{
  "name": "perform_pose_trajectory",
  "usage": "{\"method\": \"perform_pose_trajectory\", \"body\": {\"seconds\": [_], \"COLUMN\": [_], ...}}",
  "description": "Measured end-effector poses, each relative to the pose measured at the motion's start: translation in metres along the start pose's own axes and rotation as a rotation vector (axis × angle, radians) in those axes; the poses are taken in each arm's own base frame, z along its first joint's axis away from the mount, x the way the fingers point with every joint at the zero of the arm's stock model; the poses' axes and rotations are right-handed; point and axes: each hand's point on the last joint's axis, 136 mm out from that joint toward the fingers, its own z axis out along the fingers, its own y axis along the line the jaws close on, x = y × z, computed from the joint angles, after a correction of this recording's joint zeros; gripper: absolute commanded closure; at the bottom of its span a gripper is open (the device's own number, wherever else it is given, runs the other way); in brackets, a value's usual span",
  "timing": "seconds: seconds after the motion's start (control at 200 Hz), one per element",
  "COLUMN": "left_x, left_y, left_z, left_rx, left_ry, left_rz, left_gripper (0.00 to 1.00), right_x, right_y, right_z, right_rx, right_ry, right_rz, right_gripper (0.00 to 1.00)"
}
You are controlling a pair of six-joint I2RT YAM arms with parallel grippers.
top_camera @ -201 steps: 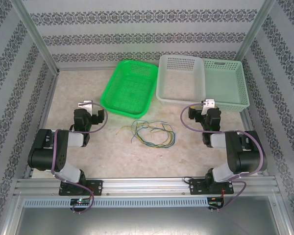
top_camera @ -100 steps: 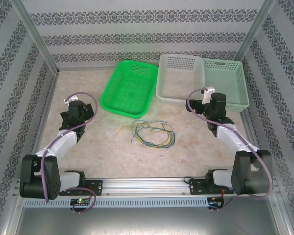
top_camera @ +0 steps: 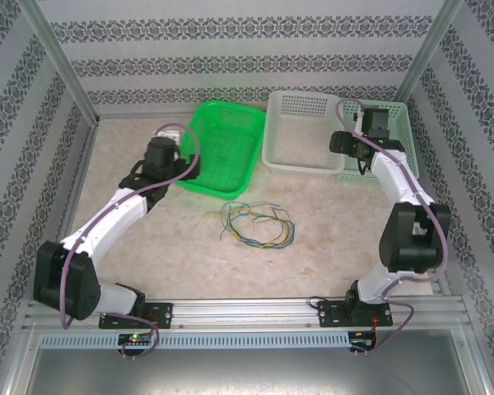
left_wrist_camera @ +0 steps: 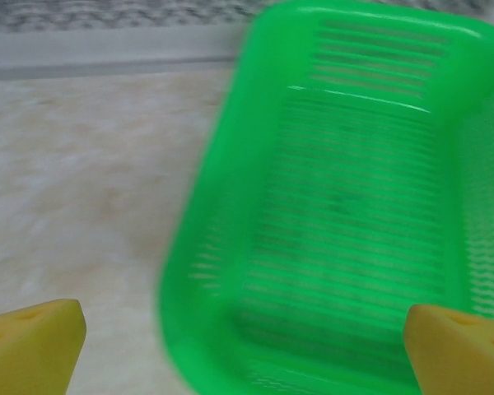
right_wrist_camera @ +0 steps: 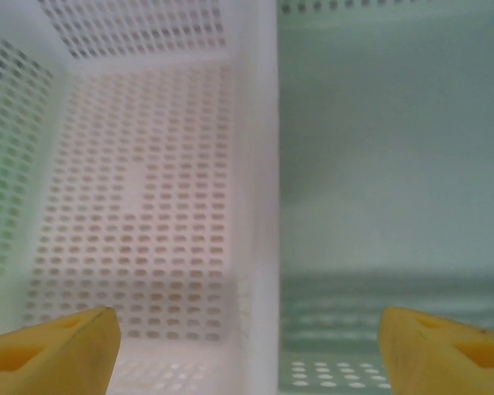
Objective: Untangle the cables
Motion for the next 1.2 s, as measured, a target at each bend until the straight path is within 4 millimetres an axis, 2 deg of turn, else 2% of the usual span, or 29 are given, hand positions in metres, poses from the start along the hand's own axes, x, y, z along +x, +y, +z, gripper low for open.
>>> {"method": "perform_pose_trajectory", "body": {"seconds": [0.105,0.205,0.365,0.475,0.545,0.669,0.754,0.879,1.009,1.084,1.199], "left_x": [0.004,0.013,0.036,0.054,0.064,0.078,0.083,0.088,0.097,0.1,0.107], "left_y": [-0.049,-0.086,-0.131,-0.148,-0.151,-0.156,-0.16,-0.163,-0.156,-0.15,-0.133], "left_z": [0.011,0.023,0.036,0.044,0.048,0.055,0.059,0.065,0.07,0.072,0.071], "left_rx": [0.111,0.186,0.265,0.301,0.309,0.323,0.329,0.316,0.269,0.244,0.205], "left_ry": [0.055,0.117,0.21,0.276,0.314,0.376,0.407,0.437,0.471,0.479,0.493], "left_rz": [0.063,0.112,0.175,0.199,0.203,0.201,0.2,0.193,0.167,0.141,0.097], "left_gripper": [0.0,0.0,0.01,0.02,0.04,0.13,0.18,0.24,0.39,0.41,0.52], "right_x": [0.011,0.026,0.039,0.041,0.045,0.055,0.062,0.069,0.072,0.072,0.076], "right_y": [-0.004,-0.006,-0.003,0.003,0.013,0.033,0.044,0.056,0.063,0.067,0.082], "right_z": [0.026,0.043,0.059,0.068,0.071,0.075,0.077,0.077,0.077,0.077,0.076], "right_rx": [0.018,0.022,0.002,-0.009,-0.018,-0.031,-0.039,-0.051,-0.059,-0.058,-0.074], "right_ry": [0.097,0.171,0.241,0.262,0.28,0.305,0.321,0.336,0.34,0.337,0.334], "right_rz": [0.01,0.024,0.048,0.04,0.021,-0.037,-0.058,-0.083,-0.098,-0.109,-0.163], "right_gripper": [0.2,0.22,0.26,0.3,0.33,0.45,0.53,0.58,0.64,0.68,0.7]}}
